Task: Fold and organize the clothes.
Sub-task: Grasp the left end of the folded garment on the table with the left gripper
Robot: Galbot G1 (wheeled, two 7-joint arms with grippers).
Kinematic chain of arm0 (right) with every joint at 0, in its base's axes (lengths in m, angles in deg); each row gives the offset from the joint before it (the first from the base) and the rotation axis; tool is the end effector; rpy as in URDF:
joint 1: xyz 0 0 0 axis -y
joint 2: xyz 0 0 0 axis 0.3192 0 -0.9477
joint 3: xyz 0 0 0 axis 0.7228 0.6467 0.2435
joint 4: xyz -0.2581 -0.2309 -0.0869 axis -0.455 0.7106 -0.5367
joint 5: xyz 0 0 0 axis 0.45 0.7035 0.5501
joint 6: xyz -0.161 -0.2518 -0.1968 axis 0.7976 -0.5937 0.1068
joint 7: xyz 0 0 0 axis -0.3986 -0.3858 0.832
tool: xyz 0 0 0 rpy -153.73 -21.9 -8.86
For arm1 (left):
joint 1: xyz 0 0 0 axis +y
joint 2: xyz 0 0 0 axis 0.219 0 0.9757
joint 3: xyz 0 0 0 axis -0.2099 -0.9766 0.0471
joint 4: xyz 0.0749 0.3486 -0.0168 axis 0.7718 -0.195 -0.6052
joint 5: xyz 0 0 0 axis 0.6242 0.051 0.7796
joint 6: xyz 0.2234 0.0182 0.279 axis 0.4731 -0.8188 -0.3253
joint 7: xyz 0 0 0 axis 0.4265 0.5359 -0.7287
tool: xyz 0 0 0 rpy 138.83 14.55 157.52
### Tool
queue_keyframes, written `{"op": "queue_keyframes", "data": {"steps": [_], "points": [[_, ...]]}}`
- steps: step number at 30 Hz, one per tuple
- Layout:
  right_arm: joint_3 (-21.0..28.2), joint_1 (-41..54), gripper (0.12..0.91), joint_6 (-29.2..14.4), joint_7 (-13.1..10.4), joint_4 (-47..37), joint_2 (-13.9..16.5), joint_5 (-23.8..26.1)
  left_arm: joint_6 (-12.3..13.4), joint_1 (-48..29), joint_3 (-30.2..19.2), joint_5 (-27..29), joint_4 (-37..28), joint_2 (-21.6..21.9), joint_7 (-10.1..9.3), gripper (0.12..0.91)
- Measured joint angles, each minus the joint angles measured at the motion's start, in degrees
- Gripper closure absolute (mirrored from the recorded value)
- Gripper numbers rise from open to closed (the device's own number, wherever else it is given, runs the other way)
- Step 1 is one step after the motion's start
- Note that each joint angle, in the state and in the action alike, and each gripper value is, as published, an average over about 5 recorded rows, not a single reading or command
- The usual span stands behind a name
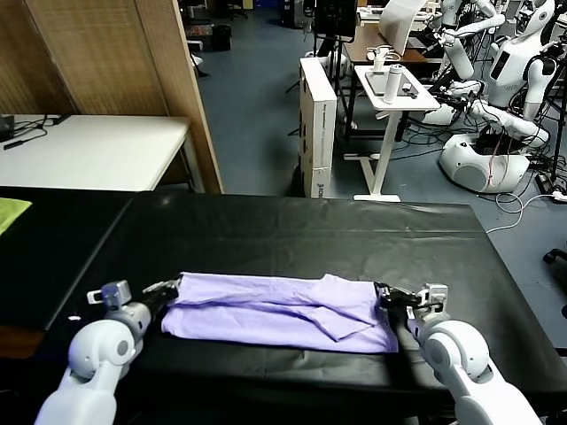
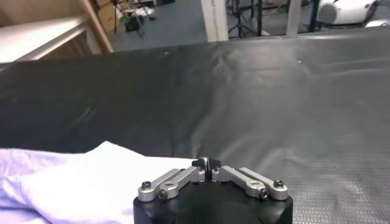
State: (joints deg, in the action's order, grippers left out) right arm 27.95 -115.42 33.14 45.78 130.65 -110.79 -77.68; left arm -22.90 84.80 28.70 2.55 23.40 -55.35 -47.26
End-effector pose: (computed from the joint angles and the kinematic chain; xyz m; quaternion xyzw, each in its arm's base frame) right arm 0.3094 -0.0881 -0.2801 0.0539 -0.9591 -0.0836 0.2649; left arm 0.3113 0.1207 -0.2781 -0.0238 -0.9532 0.1255 0.2741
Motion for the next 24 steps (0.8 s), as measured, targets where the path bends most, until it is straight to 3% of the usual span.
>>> {"op": "queue_keyframes", "data": {"steps": [5,7,10,15,18,21,24], "points": [[-0.23,0.06,0.850,-1.67,0.97,-0.81,-0.34,0.05,0.18,-2.16,-0.73,0.23,-1.46,-0.79,-0.18,0.882],[-0.38,-0.22,0.771,-2.51,2.01,-0.73,-0.24,0.34,0.17,-2.54,-0.80,0.07,-1.63,-0.89,-0.08,0.882],[-0.65,-0.71,0.585,-4.43,3.77,-0.21,0.19,1.17,-0.29,-2.61,-0.70,-0.52,-1.36,-0.93,0.11,0.848],[-1.39,-1.97,0.270,-9.28,6.01,1.56,1.46,3.37,-1.43,-1.75,0.13,-1.94,0.53,0.11,0.15,0.575],[-1.97,-3.18,0.151,-13.12,6.76,3.19,2.56,4.92,-2.48,-0.77,1.04,-3.98,2.19,1.61,-0.06,0.386],[-2.90,-4.72,0.123,-16.11,7.56,5.28,3.91,5.16,-3.25,0.42,2.11,-7.60,3.73,3.91,-1.07,0.220],[-4.33,-6.58,0.119,-17.33,8.14,7.52,5.33,4.82,-3.33,1.77,3.31,-13.38,4.47,7.04,-1.12,0.138]]}}
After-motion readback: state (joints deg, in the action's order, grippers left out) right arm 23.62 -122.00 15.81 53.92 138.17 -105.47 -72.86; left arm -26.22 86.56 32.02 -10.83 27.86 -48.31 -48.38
